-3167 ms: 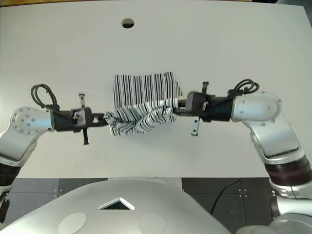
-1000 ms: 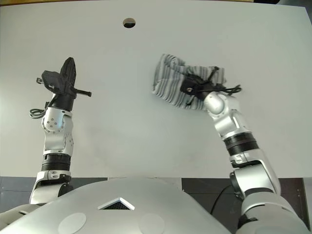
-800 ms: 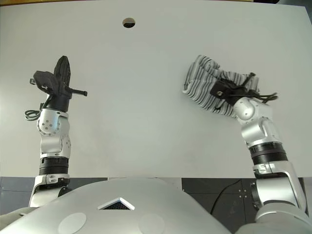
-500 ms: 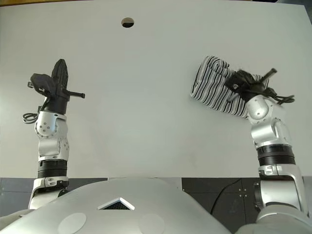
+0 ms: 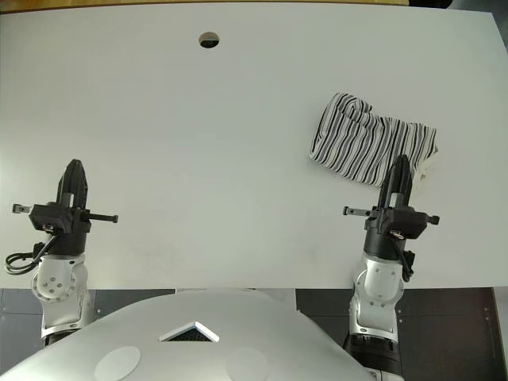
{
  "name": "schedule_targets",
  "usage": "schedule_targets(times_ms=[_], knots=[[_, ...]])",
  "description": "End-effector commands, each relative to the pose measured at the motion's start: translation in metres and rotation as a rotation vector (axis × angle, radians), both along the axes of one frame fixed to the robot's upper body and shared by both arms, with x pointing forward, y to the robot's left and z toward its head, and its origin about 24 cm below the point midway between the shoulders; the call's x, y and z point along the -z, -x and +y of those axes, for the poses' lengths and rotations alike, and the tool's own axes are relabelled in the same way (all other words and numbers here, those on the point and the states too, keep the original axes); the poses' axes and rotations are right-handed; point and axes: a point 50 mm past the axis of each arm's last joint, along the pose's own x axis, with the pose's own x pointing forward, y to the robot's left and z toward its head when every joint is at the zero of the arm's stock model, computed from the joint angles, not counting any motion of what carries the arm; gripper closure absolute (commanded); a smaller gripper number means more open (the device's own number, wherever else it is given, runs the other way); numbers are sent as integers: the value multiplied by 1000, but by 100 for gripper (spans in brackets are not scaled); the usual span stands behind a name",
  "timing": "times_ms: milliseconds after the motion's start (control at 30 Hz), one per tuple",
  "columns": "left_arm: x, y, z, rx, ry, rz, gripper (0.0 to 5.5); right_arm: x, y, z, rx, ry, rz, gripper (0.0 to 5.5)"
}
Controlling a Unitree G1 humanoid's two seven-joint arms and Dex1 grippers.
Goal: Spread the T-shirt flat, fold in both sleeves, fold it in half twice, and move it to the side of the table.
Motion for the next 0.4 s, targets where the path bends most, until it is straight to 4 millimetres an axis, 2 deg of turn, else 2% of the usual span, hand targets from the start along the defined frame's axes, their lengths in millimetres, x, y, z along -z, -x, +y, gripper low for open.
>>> schedule_targets(times_ms=[33,400], knots=[[4,0,10,-56,118,5,536,5,10,4,1,-4,24,540],[1,-2,5,-47,86,-25,536,2,11,9,-23,91,-34,540]])
